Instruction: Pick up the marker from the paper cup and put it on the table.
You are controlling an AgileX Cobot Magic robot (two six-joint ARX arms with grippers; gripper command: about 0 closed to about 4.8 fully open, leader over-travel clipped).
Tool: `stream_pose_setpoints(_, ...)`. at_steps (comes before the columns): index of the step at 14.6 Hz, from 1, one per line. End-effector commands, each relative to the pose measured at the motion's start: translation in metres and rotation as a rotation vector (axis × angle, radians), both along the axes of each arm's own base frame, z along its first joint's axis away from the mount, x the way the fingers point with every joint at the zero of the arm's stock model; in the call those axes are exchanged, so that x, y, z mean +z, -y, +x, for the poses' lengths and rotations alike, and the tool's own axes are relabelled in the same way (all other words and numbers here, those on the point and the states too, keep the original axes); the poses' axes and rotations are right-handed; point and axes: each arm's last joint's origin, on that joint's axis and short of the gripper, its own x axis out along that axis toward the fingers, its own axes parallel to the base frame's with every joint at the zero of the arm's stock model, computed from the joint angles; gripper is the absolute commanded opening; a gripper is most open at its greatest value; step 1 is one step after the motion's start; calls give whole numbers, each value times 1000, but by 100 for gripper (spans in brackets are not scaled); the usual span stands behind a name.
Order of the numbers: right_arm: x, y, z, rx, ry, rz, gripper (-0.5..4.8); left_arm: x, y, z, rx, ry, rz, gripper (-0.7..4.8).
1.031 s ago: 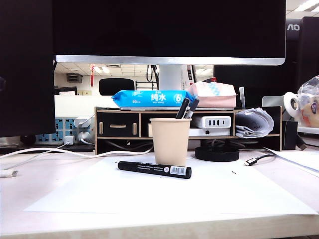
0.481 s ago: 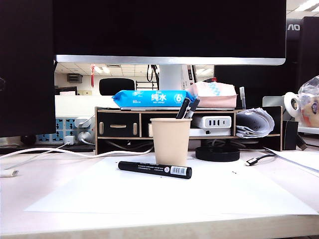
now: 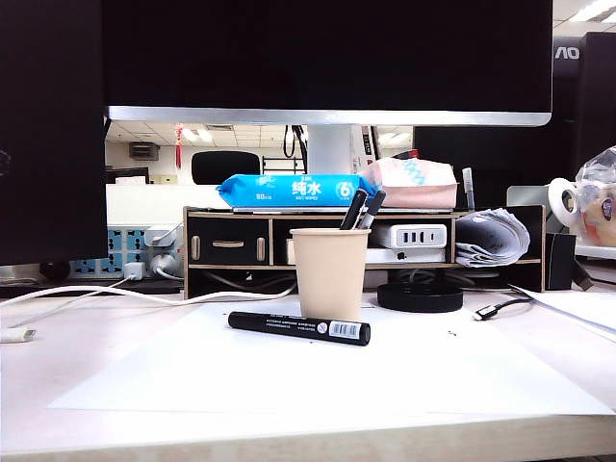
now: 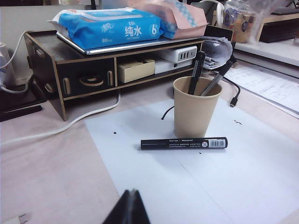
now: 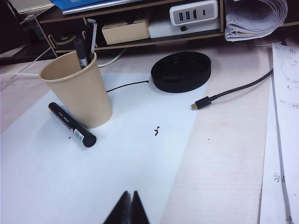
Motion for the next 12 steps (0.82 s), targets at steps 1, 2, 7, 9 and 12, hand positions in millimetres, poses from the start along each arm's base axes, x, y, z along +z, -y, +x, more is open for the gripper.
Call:
stream_pose_setpoints(1, 1, 0, 0, 4, 7, 11, -4, 1, 0, 0, -3, 12, -6, -4)
stream_pose_setpoints(2, 1, 0, 0, 4, 6, 12, -5, 1, 0, 0, -3, 12, -6, -4)
stream_pose_setpoints(7, 1, 13, 7, -132, 3, 17, -5, 1, 0, 0, -3, 12, -6, -4)
stream_pose_setpoints(9, 1, 31, 13, -340, 6, 15, -4, 1, 0, 0, -2, 12, -6, -4)
stream_pose_setpoints(12, 1, 55, 14, -607, 8, 13, -5, 1, 0, 0, -3, 12, -6, -4)
